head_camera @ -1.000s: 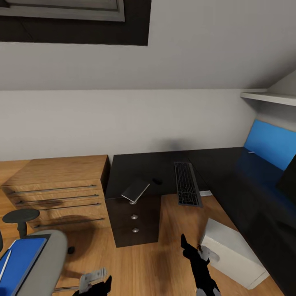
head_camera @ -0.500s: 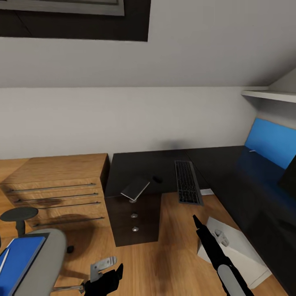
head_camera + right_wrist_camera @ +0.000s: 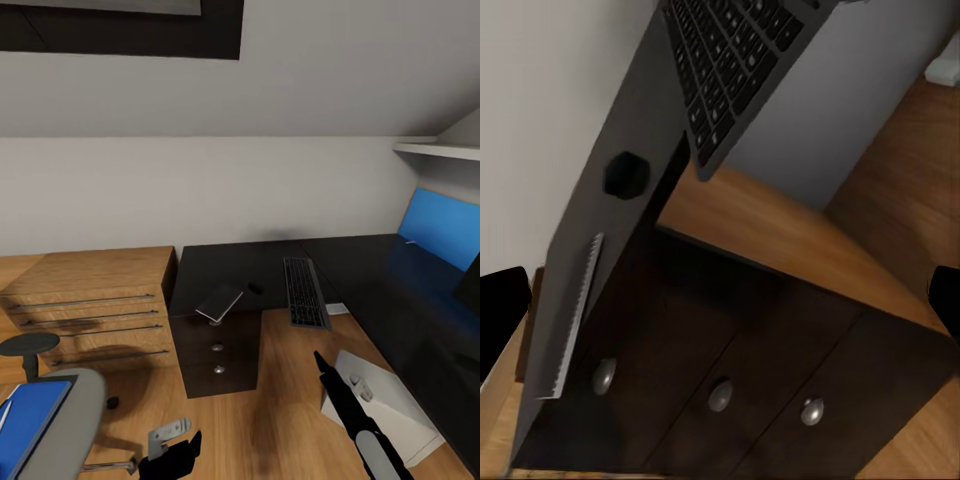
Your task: In the bedroom, organize the workspace by keeping the computer under the desk, ensuring the monitor is on the desk, placing the keyboard on the desk next to the monitor, placing the mouse on the desk next to the keyboard, moving the folder from the swivel chair onto the desk next to the mouse, stacking the notebook on top of the folder with the pen on top of the notebook, and positioning the swivel chair next to the desk.
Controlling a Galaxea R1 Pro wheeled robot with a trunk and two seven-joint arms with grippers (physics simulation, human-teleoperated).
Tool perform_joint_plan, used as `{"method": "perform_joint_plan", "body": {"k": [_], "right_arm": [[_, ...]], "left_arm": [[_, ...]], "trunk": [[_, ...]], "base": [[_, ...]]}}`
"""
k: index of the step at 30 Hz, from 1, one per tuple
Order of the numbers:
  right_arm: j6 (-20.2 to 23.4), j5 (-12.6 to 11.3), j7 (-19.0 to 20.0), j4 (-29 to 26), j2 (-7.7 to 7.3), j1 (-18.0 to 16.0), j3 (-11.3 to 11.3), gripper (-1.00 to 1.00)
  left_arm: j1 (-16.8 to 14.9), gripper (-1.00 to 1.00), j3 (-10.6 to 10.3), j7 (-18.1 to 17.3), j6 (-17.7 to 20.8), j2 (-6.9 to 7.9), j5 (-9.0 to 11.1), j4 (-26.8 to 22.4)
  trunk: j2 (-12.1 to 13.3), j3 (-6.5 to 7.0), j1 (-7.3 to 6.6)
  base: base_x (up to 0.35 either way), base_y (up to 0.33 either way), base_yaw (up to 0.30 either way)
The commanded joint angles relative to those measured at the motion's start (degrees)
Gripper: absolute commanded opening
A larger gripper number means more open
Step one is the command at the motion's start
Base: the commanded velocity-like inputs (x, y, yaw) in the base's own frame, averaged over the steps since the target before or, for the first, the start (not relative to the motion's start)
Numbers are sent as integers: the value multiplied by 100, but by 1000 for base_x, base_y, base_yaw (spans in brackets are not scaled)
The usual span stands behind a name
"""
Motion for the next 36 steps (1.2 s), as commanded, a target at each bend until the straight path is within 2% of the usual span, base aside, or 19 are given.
{"method": "perform_joint_plan", "body": {"k": [1, 5, 6, 9, 12, 13, 15, 18, 20, 22, 25, 27, 30, 34, 35, 36], "right_arm": [[24, -61, 27, 16, -1, -2, 3, 100], [134, -83, 51, 57, 4, -2, 5, 100], [155, -92, 84, 56, 8, -2, 12, 100], [170, -96, 181, 65, 22, -2, 24, 100], [180, -96, 444, 87, 13, -2, 27, 100], [194, -105, 902, 97, 2, -2, 15, 100], [217, -108, 1104, 99, -2, -2, 7, 100], [525, -203, 1764, 112, -68, -2, -74, 100], [618, -275, 1887, 136, -81, -2, -116, 100], [744, -510, 2036, 281, -134, -2, -293, 100], [807, -703, 2076, 413, -213, -2, -403, 100], [863, -797, 2082, 473, -253, -2, -433, 100], [1094, -1144, 2077, 587, -344, -2, -516, 100], [1309, -1349, 2073, 607, -410, -2, -579, 100], [1521, -1524, 2072, 618, -441, -2, -607, 100], [1549, -1556, 2071, 620, -444, -2, -612, 100]], "left_arm": [[-1, 100, -23, 49, 11, -2, 58, 13], [-1, 100, -264, 46, 3, 1, 12, 108], [-1, 100, -382, 49, 0, 4, -8, 125], [-1, 100, -490, 51, -3, 6, -28, 141], [-1, 100, -559, 50, -6, 10, -41, 151], [-1, 100, -577, 47, -6, 15, -43, 154], [-1, 100, -580, 46, -6, 16, -44, 154], [-1, 100, -604, 51, -7, 10, -45, 155], [-1, 100, -607, 52, -7, 10, -45, 155], [-1, 100, -611, 70, -7, 9, -45, 161], [-1, 100, -612, 84, -7, 9, -45, 163], [-1, 100, -612, 89, -7, 9, -45, 163], [-1, 100, -609, 96, -7, 9, -45, 163], [-1, 100, -606, 97, -7, 9, -45, 162], [-1, 100, -604, 98, -7, 9, -45, 163], [-1, 100, -604, 98, -7, 9, -45, 163]], "trunk": [[-45, -23, 23], [-205, -95, 111], [-245, -113, 133], [-366, -167, 199], [-486, -220, 265], [-526, -238, 286], [-606, -274, 330], [-726, -328, 396], [-807, -364, 440], [-887, -400, 484], [-1007, -454, 550], [-1087, -490, 594], [-1208, -544, 660], [-1368, -615, 748], [-1408, -633, 770], [-1448, -651, 792]], "base": [[0, 0, 0], [0, 0, 0], [0, 0, 0], [0, 0, 0], [0, 0, 0], [0, 0, 0], [0, 0, 0], [0, 0, 0], [0, 0, 0], [0, 0, 0], [0, 0, 0], [0, 0, 0], [0, 0, 0], [0, 0, 0], [0, 0, 0], [0, 0, 0]]}}
